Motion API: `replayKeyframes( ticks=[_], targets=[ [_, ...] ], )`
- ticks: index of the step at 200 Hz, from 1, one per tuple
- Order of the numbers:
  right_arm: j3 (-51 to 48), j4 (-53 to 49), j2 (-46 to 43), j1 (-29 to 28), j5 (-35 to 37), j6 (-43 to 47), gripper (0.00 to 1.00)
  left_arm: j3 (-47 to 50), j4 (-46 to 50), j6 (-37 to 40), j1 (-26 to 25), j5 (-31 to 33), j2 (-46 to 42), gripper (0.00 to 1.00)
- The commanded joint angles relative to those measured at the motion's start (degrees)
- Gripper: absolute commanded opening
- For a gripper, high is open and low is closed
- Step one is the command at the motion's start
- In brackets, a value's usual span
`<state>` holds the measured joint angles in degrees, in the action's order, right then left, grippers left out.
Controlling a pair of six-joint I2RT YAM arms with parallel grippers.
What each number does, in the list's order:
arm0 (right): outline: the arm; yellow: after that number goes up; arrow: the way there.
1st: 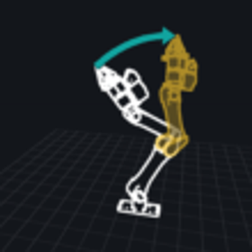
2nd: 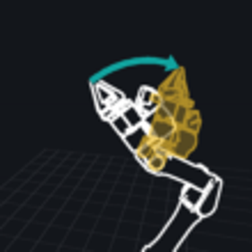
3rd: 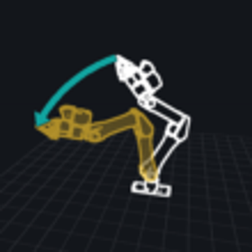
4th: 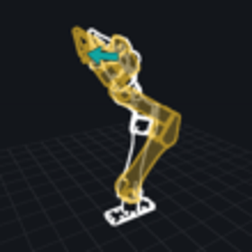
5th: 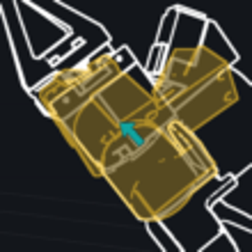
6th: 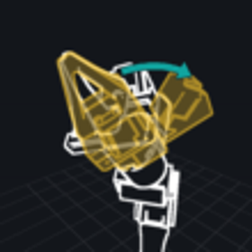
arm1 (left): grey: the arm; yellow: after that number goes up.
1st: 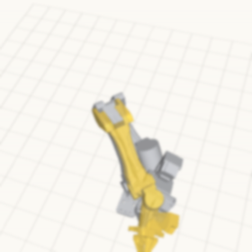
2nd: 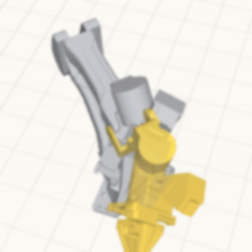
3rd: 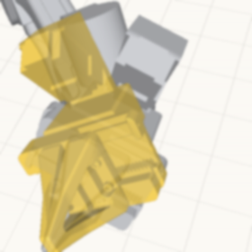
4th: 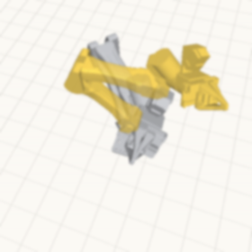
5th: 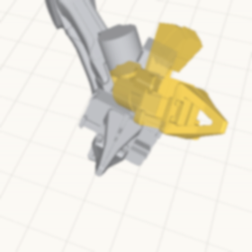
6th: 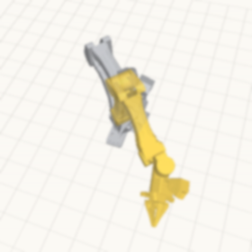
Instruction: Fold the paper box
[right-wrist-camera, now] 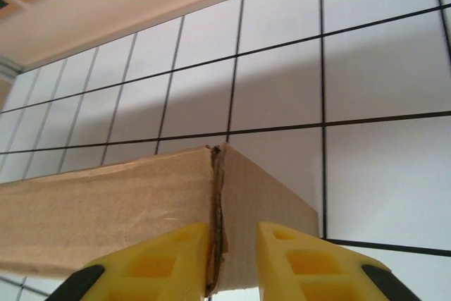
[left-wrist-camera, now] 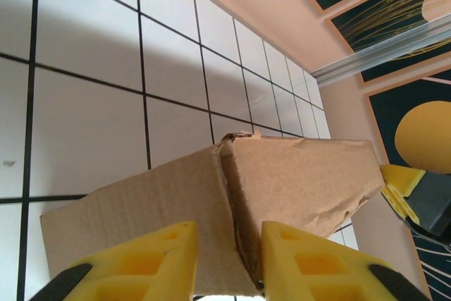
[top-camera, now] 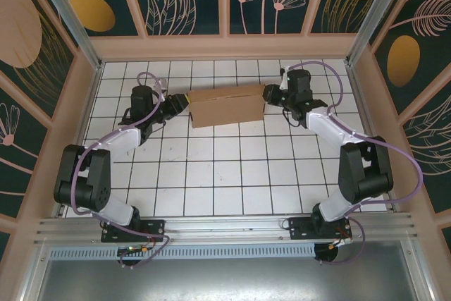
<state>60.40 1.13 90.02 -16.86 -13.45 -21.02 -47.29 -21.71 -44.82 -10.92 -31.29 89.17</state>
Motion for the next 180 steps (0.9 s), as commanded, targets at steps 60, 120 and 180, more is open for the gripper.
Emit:
replayKeyframes(
  ticks=[60,120,180],
  targets=[
    [2.5,2.7,0.8,-0.1,-19.9,-5.1,0.24,-6.2,-1.7,-6.4,-0.9,-6.9,4.6,0.19],
    [14.0,1.4,7.6,1.5,-17.3,-4.7,0.22,-16.8,-3.6,-7.7,-0.9,-5.9,11.5,0.17],
    [10.6,11.8,11.9,2.9,-17.7,-3.1,0.22,-21.0,-5.1,-3.9,-0.9,-2.4,16.7,0.16]
  ],
)
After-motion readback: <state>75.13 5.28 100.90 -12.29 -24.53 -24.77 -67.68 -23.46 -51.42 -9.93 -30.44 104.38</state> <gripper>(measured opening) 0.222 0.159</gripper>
